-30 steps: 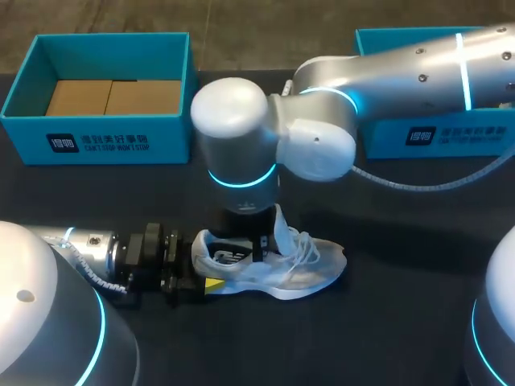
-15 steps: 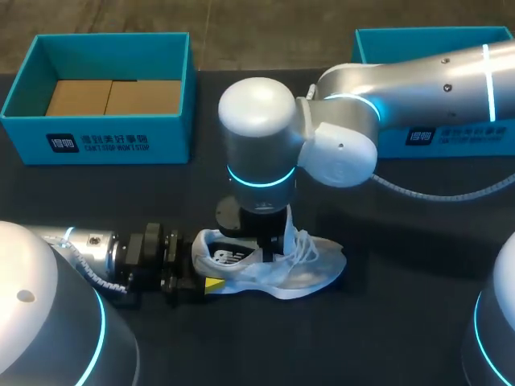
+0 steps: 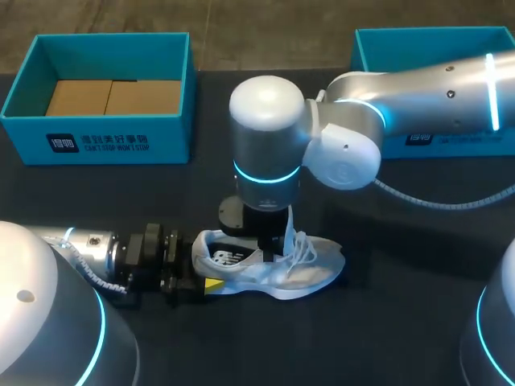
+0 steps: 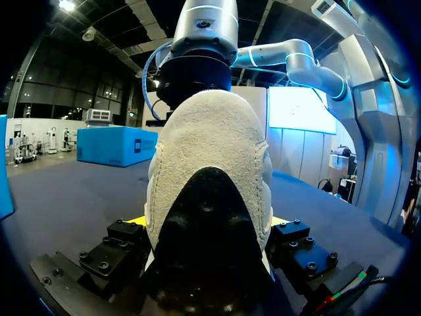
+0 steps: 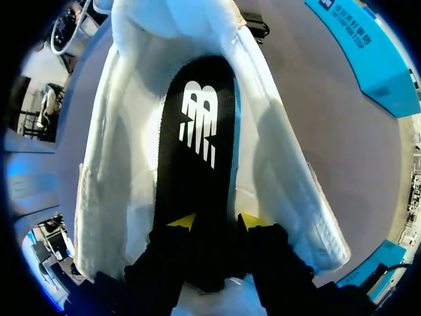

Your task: Take the shoe out of the shoebox, open the shoe tongue, remove and reinsert the insole, then place the shoe into the shoebox

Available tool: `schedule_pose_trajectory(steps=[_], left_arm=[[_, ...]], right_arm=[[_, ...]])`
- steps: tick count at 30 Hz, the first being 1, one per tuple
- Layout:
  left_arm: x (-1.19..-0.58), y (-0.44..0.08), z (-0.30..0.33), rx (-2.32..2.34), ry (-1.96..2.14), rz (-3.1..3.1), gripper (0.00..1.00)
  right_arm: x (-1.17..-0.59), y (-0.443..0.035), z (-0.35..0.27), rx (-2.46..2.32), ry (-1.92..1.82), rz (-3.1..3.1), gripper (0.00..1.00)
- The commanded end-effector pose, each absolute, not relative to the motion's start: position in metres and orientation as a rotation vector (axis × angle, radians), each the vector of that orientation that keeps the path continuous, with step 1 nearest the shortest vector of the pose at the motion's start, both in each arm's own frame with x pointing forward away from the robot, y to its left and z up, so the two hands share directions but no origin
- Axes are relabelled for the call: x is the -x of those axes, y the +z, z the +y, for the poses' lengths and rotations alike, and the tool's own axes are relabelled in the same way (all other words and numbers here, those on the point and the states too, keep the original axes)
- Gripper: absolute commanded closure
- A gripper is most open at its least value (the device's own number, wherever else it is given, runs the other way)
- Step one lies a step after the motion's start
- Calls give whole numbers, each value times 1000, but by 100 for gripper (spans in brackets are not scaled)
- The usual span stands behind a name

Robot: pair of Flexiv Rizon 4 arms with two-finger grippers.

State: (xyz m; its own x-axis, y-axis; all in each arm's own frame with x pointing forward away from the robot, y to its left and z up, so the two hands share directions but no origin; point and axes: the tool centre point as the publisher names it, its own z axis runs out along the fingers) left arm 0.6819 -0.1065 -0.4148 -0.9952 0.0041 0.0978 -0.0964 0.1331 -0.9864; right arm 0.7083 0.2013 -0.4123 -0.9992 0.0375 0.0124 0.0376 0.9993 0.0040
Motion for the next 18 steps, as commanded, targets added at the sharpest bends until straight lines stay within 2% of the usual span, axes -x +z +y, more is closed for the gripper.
schedule_pose_trajectory(steps=[1,5,18], left_arm=[[-680,-412,-107,-95,2019,-2306,100],[-680,-412,-107,-95,2019,-2306,100],[-680,-412,-107,-95,2019,-2306,100]], right_arm=[[-709,-434,207,64,-7,-3101,61],[-704,-442,210,82,21,-3051,60],[-673,-453,213,139,36,-2966,63]])
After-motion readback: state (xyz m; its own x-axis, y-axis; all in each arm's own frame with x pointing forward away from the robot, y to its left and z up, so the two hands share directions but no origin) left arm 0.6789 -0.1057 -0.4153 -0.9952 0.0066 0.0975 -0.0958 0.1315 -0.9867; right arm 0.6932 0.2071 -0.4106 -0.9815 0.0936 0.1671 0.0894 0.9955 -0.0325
